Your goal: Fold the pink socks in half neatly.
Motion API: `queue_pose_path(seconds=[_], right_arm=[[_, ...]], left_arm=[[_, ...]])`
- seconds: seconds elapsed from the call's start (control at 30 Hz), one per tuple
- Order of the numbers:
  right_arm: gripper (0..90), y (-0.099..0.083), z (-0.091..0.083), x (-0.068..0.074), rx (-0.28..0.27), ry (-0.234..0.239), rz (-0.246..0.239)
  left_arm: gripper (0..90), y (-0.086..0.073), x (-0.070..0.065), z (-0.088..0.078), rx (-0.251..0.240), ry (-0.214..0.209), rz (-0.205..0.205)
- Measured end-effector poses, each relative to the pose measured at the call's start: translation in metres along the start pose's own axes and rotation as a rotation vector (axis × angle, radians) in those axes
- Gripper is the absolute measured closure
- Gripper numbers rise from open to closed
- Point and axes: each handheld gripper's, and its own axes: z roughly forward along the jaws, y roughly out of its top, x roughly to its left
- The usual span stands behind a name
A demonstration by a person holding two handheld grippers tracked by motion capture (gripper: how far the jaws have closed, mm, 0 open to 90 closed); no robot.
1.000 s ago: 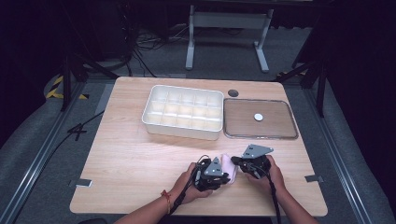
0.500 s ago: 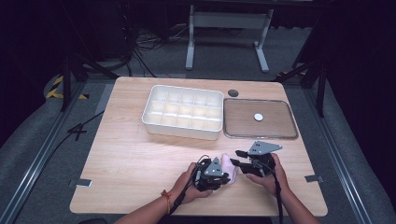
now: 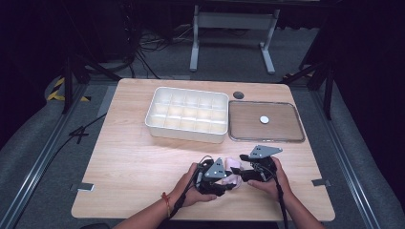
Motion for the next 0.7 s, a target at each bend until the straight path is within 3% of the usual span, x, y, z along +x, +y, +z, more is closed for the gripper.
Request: queue_pose_path(seconds=[0.2,0.33,0.53,0.7], right_arm=[[34.2,0.001,-0.004,-0.003,-0.024,-0.004,0.023],[33.0,0.003,-0.005,-0.002,-0.035,-0.002,0.040],[30.3,0.002,0.002,0.001,0.007,0.017,0.034],[29.2,-0.004,0.010,-0.001,0.068,0.051,0.060]], left_arm=[[37.8,-0.002,0.010,-0.032,0.040,0.117,0.030],[33.2,-0.016,0.020,-0.050,0.085,0.156,-0.012],[29.7,-0.043,0.028,-0.069,0.168,0.196,-0.044],[28.1,-0.064,0.033,-0.083,0.202,0.218,-0.081]])
